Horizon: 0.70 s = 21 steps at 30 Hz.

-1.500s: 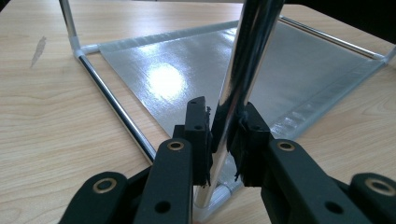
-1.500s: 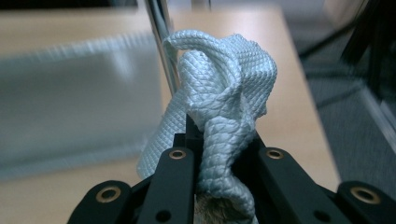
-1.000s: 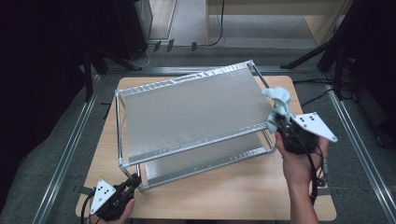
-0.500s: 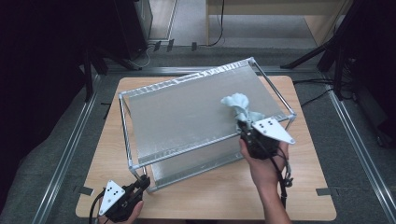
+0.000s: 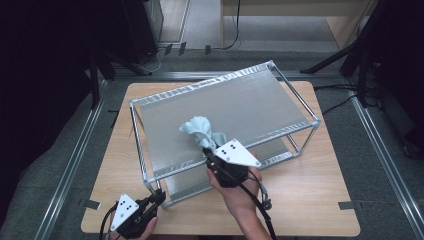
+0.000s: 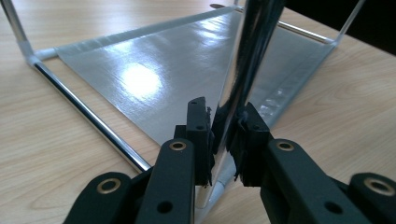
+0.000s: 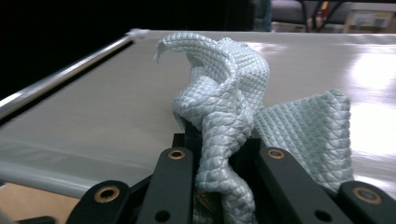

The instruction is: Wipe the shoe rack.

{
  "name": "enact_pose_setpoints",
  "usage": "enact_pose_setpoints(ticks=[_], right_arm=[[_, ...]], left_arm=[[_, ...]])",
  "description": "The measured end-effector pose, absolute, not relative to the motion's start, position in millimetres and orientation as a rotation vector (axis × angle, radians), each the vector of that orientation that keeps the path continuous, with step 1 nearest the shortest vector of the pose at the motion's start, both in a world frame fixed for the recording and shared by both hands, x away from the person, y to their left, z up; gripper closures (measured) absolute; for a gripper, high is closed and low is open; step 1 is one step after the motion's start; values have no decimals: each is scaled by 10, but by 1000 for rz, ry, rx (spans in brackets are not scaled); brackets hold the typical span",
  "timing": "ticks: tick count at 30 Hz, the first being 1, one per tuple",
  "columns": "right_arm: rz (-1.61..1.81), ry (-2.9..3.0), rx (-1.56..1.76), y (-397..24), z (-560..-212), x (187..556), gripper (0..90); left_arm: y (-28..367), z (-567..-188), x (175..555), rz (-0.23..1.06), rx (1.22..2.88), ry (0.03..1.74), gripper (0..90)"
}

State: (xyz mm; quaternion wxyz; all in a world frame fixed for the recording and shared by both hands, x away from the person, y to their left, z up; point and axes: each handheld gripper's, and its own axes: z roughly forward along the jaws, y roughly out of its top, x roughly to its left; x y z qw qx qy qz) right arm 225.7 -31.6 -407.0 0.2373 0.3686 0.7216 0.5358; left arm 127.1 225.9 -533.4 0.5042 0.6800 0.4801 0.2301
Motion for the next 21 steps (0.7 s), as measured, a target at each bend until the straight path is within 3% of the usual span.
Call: enact_pose_setpoints(ticks=[8,14,21], right_arm=[[1457,2098,837,49,-4024,2077,812],[1417,2051,912,-362,-4002,2241,813],[1353,1892,1099,-1166,-3978,2527,813]], left_arm=[[2235,-5335,1261,554,1642,1157,783],[2219,-5339,1256,554,1645,1145,785],[2236,-5332,1267,538,1656,1140,785]])
